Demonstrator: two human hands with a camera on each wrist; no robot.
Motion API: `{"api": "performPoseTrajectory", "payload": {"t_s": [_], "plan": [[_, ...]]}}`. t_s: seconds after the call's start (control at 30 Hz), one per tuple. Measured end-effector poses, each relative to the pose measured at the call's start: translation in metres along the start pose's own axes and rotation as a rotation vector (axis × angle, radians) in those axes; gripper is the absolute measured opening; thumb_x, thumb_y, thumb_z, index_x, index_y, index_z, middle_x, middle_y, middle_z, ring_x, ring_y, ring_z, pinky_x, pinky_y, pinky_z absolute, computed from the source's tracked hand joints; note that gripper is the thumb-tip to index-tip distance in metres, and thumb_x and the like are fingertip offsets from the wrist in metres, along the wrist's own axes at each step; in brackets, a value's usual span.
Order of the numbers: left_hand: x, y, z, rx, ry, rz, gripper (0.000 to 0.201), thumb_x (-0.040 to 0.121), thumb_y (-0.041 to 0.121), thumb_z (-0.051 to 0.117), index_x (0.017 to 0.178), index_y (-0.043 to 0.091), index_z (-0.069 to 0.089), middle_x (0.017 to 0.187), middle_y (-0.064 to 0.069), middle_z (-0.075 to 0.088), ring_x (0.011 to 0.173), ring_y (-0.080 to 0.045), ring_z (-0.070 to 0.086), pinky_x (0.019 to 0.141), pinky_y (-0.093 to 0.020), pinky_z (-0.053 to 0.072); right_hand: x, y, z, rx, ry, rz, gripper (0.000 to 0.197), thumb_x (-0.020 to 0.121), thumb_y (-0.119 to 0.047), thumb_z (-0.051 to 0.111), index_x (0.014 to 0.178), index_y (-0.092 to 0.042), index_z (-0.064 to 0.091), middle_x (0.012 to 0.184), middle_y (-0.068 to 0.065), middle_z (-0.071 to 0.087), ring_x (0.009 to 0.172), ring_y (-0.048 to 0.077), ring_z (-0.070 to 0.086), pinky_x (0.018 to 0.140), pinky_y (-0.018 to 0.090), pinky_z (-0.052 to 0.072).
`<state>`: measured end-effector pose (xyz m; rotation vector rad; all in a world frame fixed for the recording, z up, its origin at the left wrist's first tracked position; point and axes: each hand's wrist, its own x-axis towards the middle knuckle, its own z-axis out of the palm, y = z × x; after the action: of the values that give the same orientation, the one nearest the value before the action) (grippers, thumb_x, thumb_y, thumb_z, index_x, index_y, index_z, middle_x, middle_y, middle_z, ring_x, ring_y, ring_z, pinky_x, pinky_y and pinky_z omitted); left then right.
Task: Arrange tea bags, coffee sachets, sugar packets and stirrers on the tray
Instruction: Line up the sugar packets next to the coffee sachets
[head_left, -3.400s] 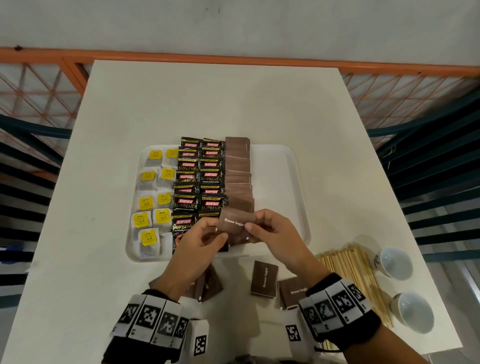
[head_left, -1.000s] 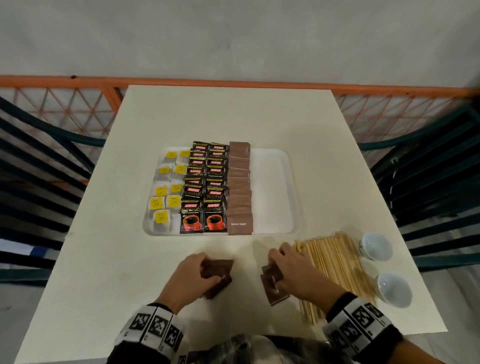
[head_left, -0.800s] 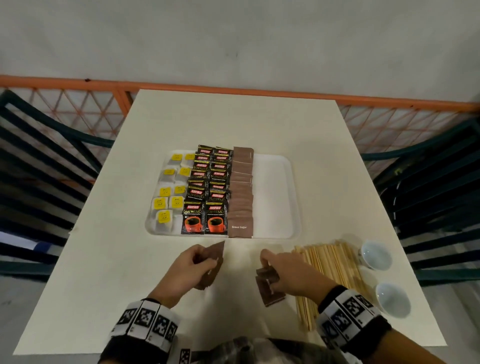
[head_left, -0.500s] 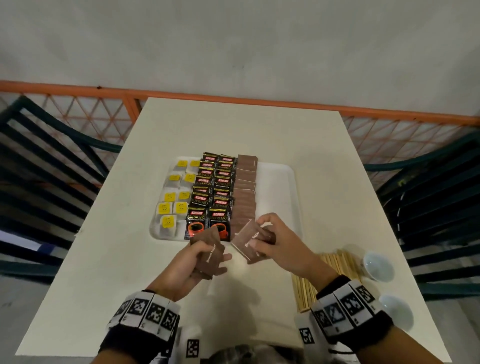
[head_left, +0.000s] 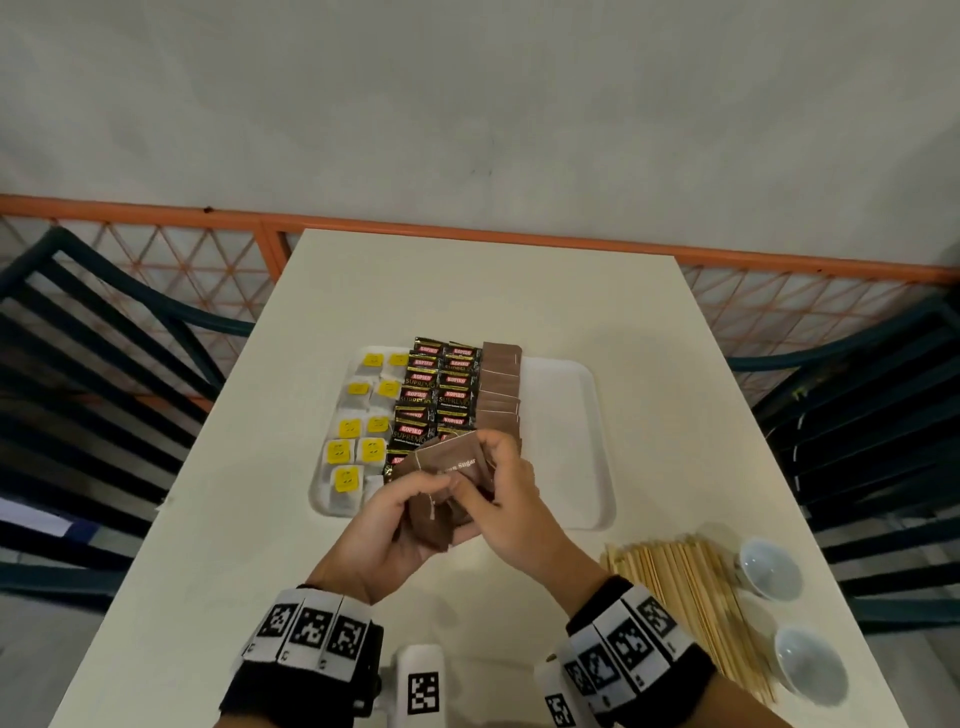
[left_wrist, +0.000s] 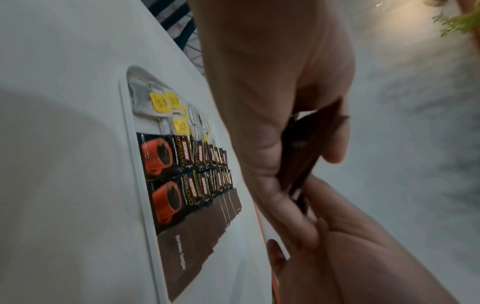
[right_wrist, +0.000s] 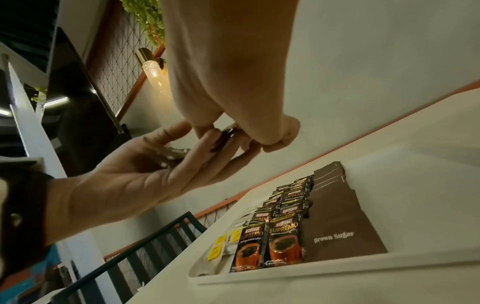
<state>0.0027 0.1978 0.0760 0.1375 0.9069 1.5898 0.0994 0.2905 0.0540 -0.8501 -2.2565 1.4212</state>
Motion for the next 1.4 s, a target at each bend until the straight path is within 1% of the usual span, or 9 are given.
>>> {"api": "performPoseTrajectory", "payload": {"t_s": [0.17, 0.37, 0.53, 0.63, 0.8, 0.97, 1.17, 1.27, 1.4], "plan": [[0.001, 0.004, -0.013, 0.039, 0.074, 0.024, 0.031, 0.087, -0.002, 0.044, 0.111, 0.009, 0.060, 0.090, -0.013, 0.073, 0.076, -0.020, 0.072, 0.056, -0.030, 0.057, 0.004, -0.003, -0.005, 0.002, 0.014, 0.006, 0.033, 0.076, -0.028, 0.069, 0.102, -0.033, 0.049, 0.104, -0.009, 0.045, 0.105, 0.014, 0.047, 0.093, 0.029, 0.041], [0.006, 0.008, -0.026, 0.032, 0.120, 0.055, 0.035, 0.088, -0.007, 0.046, 0.103, 0.019, 0.064, 0.095, -0.008, 0.074, 0.085, -0.027, 0.071, 0.062, -0.033, 0.059, 0.005, -0.006, -0.016, 0.262, -0.067, 0.126, 0.008, 0.088, -0.014, 0.060, 0.094, -0.009, 0.062, 0.072, 0.000, 0.061, 0.056, -0.001, 0.055, 0.057, 0.013, 0.047], [0.006, 0.008, -0.029, 0.032, 0.148, 0.057, 0.034, 0.089, -0.007, 0.044, 0.107, 0.016, 0.063, 0.094, -0.015, 0.073, 0.081, -0.032, 0.071, 0.067, -0.040, 0.060, 0.009, -0.002, -0.022, 0.375, 0.121, 0.168, 0.004, 0.090, -0.015, 0.057, 0.090, -0.014, 0.061, 0.080, 0.004, 0.067, 0.069, 0.014, 0.063, 0.064, 0.022, 0.054], [0.010, 0.007, -0.028, 0.002, 0.197, 0.063, 0.033, 0.090, -0.007, 0.045, 0.117, 0.008, 0.058, 0.097, -0.020, 0.071, 0.083, -0.035, 0.071, 0.067, -0.044, 0.059, 0.010, -0.003, -0.023, 0.184, 0.267, 0.057, 0.015, 0.088, -0.018, 0.060, 0.079, -0.027, 0.053, 0.088, -0.006, 0.066, 0.080, 0.006, 0.063, 0.069, 0.019, 0.053], [0.016, 0.009, -0.020, 0.050, 0.212, 0.088, 0.037, 0.089, -0.005, 0.047, 0.125, 0.004, 0.053, 0.100, -0.018, 0.070, 0.080, -0.025, 0.072, 0.055, -0.032, 0.057, 0.005, -0.004, -0.007, -0.033, -0.020, -0.106, 0.008, 0.084, -0.020, 0.063, 0.083, -0.022, 0.056, 0.113, -0.007, 0.062, 0.102, 0.006, 0.059, 0.085, 0.022, 0.050], [0.016, 0.007, -0.027, 0.097, 0.224, 0.067, 0.038, 0.089, -0.005, 0.048, 0.122, 0.010, 0.055, 0.105, -0.017, 0.070, 0.086, -0.028, 0.071, 0.062, -0.038, 0.059, 0.013, 0.002, -0.016, -0.024, -0.015, -0.054, 0.016, 0.090, -0.014, 0.056, 0.102, -0.019, 0.066, 0.102, -0.007, 0.064, 0.093, 0.001, 0.060, 0.081, 0.013, 0.049], [0.017, 0.003, -0.028, 0.173, 0.172, 0.035, 0.031, 0.088, -0.005, 0.047, 0.108, 0.014, 0.063, 0.087, -0.007, 0.075, 0.077, -0.019, 0.072, 0.060, -0.034, 0.059, 0.022, 0.006, -0.027, 0.115, -0.276, 0.066, 0.051, 0.087, -0.006, 0.058, 0.131, -0.028, 0.044, 0.100, -0.008, 0.062, 0.088, 0.000, 0.060, 0.080, 0.016, 0.051], [0.018, 0.003, -0.031, 0.116, 0.216, 0.031, 0.031, 0.090, -0.007, 0.045, 0.104, 0.015, 0.062, 0.088, -0.009, 0.075, 0.079, -0.022, 0.072, 0.060, -0.035, 0.060, 0.027, 0.014, -0.033, 0.047, -0.230, 0.085, 0.045, 0.087, -0.004, 0.058, 0.126, -0.027, 0.051, 0.083, -0.011, 0.055, 0.071, -0.010, 0.055, 0.070, 0.010, 0.046], [0.017, 0.005, -0.041, 0.043, 0.289, 0.048, 0.035, 0.090, -0.008, 0.044, 0.104, 0.021, 0.060, 0.105, -0.013, 0.067, 0.100, -0.034, 0.063, 0.073, -0.047, 0.057, 0.036, 0.040, -0.042, 0.087, -0.112, 0.186, 0.025, 0.088, -0.005, 0.058, 0.097, -0.028, 0.060, 0.081, -0.007, 0.059, 0.074, 0.010, 0.059, 0.066, 0.019, 0.047]]}}
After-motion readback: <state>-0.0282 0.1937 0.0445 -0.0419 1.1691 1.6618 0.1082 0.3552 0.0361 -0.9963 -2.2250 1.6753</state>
